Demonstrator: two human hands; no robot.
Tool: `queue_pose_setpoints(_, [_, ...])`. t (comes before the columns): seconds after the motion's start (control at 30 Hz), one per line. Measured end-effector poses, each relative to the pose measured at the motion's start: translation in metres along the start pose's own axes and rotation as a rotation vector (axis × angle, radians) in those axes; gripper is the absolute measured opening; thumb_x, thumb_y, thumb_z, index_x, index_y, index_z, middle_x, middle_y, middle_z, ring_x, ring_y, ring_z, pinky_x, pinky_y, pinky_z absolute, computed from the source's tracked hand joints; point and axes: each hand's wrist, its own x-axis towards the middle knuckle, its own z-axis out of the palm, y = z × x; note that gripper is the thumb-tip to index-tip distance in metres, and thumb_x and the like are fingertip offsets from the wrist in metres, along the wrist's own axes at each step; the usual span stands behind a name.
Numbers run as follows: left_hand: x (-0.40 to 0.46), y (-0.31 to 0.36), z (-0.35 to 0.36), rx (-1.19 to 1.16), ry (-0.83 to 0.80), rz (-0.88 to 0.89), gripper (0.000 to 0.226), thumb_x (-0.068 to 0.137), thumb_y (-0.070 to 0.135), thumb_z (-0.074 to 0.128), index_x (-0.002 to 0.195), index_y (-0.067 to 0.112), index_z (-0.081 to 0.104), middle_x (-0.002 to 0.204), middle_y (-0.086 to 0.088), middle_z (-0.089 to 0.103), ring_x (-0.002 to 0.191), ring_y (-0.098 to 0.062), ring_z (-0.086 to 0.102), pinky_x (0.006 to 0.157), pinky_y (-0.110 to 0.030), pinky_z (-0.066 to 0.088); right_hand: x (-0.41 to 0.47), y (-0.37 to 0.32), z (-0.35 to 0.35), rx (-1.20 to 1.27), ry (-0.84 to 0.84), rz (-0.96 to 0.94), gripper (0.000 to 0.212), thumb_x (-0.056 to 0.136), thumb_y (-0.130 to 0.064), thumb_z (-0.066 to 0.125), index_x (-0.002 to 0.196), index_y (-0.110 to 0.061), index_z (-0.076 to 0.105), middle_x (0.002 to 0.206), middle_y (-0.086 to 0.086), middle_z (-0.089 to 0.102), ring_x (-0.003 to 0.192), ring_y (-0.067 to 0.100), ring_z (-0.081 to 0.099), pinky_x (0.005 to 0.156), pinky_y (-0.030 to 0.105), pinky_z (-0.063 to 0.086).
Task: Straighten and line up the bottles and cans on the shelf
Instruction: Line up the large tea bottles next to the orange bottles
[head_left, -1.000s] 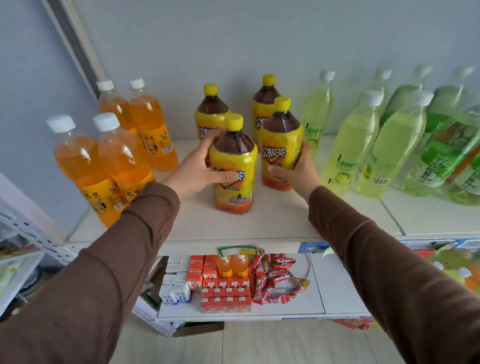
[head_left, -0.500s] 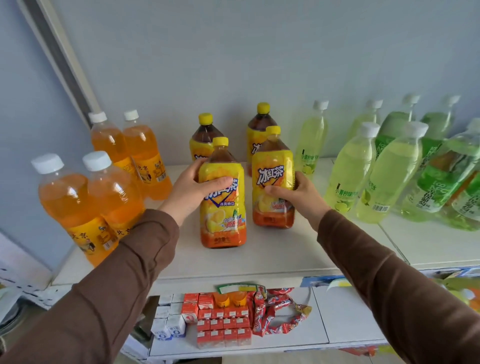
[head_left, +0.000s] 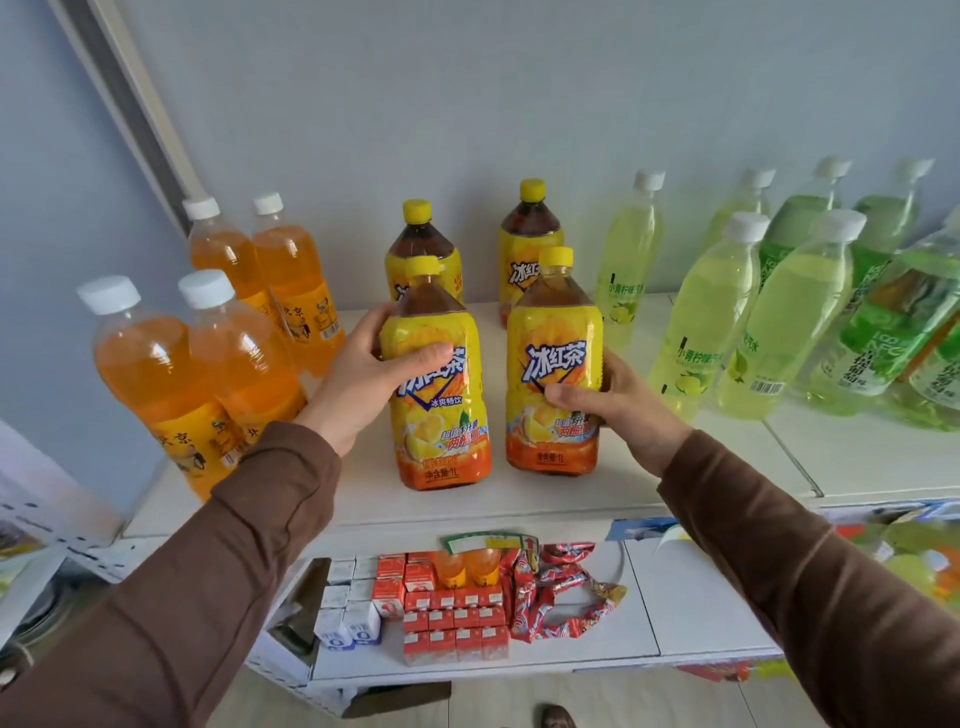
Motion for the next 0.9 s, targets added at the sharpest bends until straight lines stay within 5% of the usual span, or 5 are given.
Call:
queue_pose_setpoints(0.13, [-0.017,-0.002,-0.006,0.005,-0.022,0.142,0.060,0.071,0.020,0.083,0.122,0.037,0.055,0.115,0.011,0.072,0.105,-0.011,0.071,0.078,-0.028,0.059,-0.008,0.010,0.006,-0.046,0.003,-0.053,0.087,0.060,-0.023,0.091,0.133,-0.012,0.047,0.125,0.013,0.069,0.117,0.032,0.066,0.098,0.052,0.054])
queue_pose_setpoints(0.33, [-0.030,-0.011,-0.009,0.100,-0.045,0.217,0.078,0.069,0.023,0.085,0.138,0.025,0.048,0.128,0.007,0.065,0.117,-0.014,0.064,0.088,-0.034,0.058,-0.016,0.013,0.016,-0.118,-0.019,-0.121,0.086,0.062,-0.018,0.091,0.135,-0.016,0.046,0.128,0.015,0.066,0.121,0.036,0.061,0.100,0.056,0.052])
queue_pose_setpoints(0.6, [-0.035,-0.007,-0.010,0.153,-0.100,0.192,0.078,0.071,0.028,0.085,0.138,0.030,0.044,0.130,0.009,0.063,0.118,-0.013,0.063,0.092,-0.038,0.057,-0.018,0.009,0.020,-0.160,-0.108,-0.121,0.085,0.073,0.013,0.078,0.140,-0.017,0.036,0.134,0.022,0.060,0.119,0.032,0.064,0.094,0.042,0.056])
queue_pose_setpoints(0.77, [-0.037,0.004,-0.012,0.249,-0.194,0.116,0.092,0.068,0.036,0.084,0.143,0.032,0.031,0.136,0.008,0.057,0.119,-0.009,0.062,0.099,-0.042,0.054,-0.018,0.005,0.018,-0.229,-0.148,-0.061,0.096,0.071,-0.002,0.084,0.147,-0.019,0.028,0.137,0.016,0.059,0.124,0.031,0.061,0.101,0.049,0.053])
queue_pose_setpoints(0.9, [-0.035,0.021,-0.023,0.524,-0.296,-0.018,0.106,0.071,0.030,0.088,0.149,0.040,0.016,0.143,0.011,0.048,0.125,-0.012,0.055,0.107,-0.038,0.047,-0.015,-0.012,0.002,-0.532,-0.258,0.069,0.102,0.073,-0.011,0.087,0.149,-0.032,0.022,0.141,-0.005,0.056,0.130,0.015,0.054,0.108,0.038,0.043])
